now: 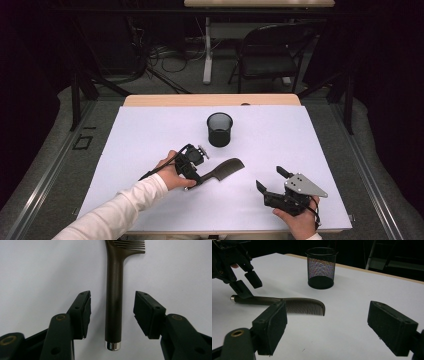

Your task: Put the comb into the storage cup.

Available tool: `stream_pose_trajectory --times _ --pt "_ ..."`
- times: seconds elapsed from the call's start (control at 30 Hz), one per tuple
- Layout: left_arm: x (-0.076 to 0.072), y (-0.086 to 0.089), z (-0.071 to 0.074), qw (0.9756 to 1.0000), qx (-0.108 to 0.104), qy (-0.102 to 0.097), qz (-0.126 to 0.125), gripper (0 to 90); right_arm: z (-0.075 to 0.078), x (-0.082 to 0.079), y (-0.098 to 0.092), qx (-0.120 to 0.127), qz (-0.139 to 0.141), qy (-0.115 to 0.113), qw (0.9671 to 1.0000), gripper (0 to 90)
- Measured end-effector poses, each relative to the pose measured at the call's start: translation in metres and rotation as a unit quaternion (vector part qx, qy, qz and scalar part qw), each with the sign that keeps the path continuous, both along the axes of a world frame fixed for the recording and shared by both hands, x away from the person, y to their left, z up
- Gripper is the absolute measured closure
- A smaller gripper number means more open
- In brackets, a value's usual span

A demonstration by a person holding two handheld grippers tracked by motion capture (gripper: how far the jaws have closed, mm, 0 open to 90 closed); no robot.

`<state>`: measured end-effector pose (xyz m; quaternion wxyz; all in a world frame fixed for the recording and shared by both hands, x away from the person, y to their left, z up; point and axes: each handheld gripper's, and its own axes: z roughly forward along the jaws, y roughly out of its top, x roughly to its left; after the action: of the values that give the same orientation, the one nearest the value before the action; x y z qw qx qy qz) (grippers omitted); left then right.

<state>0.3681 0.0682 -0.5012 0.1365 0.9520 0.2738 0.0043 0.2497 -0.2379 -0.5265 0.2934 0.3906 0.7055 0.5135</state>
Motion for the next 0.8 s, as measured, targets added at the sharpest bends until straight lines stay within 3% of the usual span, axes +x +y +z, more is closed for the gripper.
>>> stream_pose_trajectory --times 0.37,0.8 --pt "-0.001 -0.007 -0.006 0.9997 0.005 0.023 -0.003 55.7 0.0 0.0 0.0 -0.001 0.0 0.0 1.0 16.0" --pt "-0.001 -0.01 -0.012 0.9994 0.024 0.025 -0.008 62.4 -0.001 0.001 0.001 -0.003 0.001 0.0 1.0 16.2"
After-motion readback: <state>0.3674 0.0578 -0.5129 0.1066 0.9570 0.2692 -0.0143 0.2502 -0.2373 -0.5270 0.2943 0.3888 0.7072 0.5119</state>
